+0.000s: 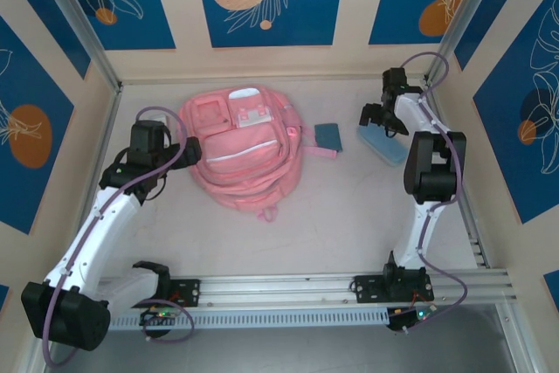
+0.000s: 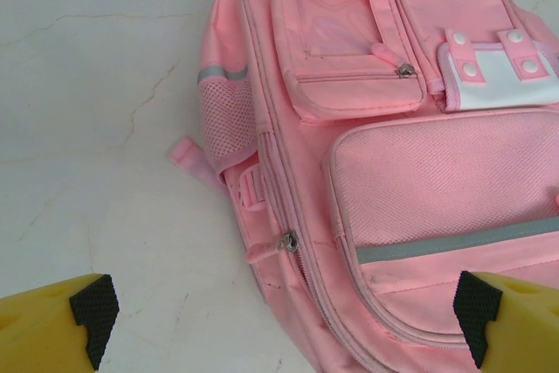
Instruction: Pack the student bag
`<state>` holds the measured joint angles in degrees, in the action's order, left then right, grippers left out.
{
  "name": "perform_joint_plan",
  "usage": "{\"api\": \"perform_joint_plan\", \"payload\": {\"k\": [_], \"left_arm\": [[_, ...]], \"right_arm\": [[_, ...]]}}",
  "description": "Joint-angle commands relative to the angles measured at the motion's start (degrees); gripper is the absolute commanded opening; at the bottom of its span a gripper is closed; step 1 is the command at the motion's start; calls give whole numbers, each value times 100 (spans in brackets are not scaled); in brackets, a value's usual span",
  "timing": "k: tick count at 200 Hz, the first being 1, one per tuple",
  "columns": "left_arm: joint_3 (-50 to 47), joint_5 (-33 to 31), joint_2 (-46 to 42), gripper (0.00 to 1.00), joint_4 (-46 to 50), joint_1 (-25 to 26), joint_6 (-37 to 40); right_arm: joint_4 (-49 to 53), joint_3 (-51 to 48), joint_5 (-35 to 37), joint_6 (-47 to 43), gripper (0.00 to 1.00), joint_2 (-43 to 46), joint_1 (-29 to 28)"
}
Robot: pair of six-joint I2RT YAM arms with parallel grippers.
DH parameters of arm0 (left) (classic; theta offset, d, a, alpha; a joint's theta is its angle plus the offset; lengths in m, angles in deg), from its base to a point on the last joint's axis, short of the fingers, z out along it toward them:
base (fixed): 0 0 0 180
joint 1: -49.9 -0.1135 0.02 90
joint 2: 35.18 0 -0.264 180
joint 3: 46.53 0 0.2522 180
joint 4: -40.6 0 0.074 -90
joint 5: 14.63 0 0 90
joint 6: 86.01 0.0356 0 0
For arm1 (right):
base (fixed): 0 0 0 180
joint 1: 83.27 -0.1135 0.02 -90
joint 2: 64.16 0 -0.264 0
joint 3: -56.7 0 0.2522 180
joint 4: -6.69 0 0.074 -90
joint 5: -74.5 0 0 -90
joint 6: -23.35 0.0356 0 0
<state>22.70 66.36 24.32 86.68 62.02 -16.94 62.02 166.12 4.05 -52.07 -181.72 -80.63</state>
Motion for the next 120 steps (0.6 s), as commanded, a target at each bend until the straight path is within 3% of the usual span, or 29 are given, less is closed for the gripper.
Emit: {"api": "perform_joint_plan", "payload": {"k": [1, 31, 63, 120], "left_arm": [[-27, 5, -55, 100, 117, -60, 176], [-63, -21, -68, 100, 160, -63, 228], [-95, -8, -97, 100, 171, -68, 263], [-141, -12, -88, 100, 152, -66, 273]], "right_arm": [[420, 395, -712, -147, 99, -350, 217], [520, 151, -1594, 124, 99, -293, 454], [513, -518, -1765, 313, 99, 149, 427], [484, -1406, -1063, 417, 99, 735, 42]]}}
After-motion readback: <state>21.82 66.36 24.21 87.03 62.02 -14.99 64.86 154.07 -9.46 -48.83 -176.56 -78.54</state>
